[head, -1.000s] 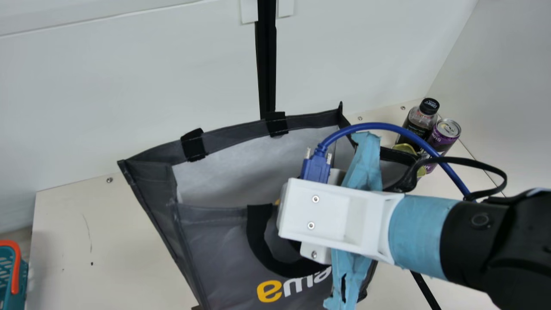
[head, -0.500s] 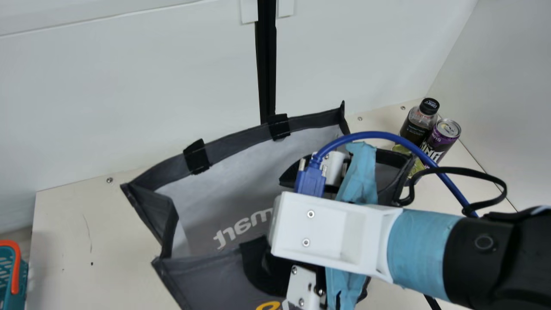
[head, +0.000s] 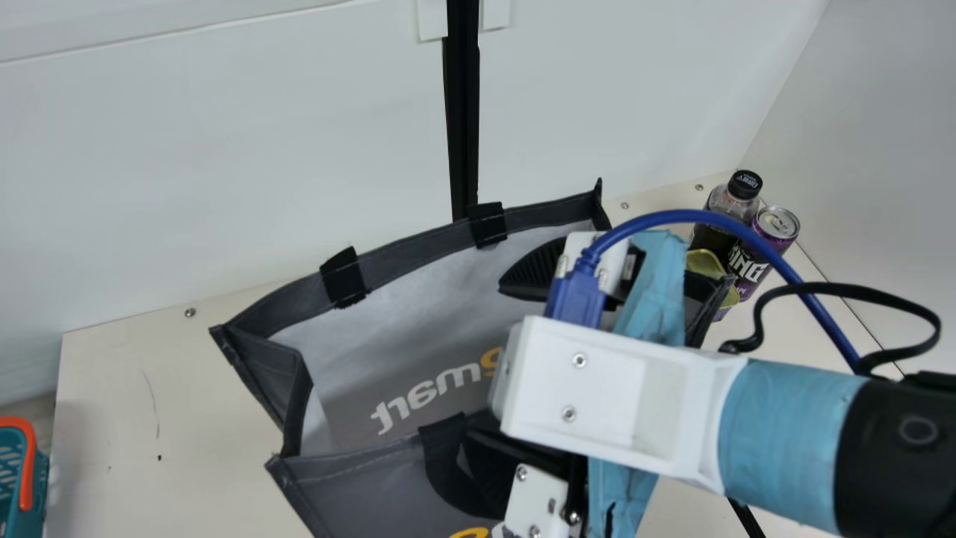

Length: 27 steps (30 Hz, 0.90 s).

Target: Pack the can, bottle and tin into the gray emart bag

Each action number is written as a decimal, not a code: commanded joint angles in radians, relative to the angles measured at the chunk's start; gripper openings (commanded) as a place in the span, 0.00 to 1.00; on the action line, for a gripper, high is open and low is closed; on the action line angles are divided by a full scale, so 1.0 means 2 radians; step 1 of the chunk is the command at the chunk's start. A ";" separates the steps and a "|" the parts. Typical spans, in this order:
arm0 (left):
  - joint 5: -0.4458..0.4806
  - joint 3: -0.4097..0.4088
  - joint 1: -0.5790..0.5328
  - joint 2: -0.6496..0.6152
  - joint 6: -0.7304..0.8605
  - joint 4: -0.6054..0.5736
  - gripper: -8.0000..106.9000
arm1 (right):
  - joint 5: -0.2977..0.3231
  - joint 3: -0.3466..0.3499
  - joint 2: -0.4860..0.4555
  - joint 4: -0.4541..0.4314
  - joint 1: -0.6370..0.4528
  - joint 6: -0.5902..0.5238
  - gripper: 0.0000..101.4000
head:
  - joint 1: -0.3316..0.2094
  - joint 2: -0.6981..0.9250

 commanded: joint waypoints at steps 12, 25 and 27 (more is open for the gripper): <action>0.000 0.000 0.000 0.000 0.000 0.000 0.85 | 0.000 -0.027 -0.020 0.034 -0.037 0.004 0.90 | -0.011 0.000; 0.000 0.000 0.000 0.000 0.000 0.000 0.85 | 0.000 -0.056 -0.037 0.065 -0.083 0.020 0.90 | -0.011 0.000; 0.000 0.000 0.000 0.000 0.000 0.000 0.85 | 0.000 -0.059 -0.040 0.066 -0.093 0.022 0.90 | -0.011 0.000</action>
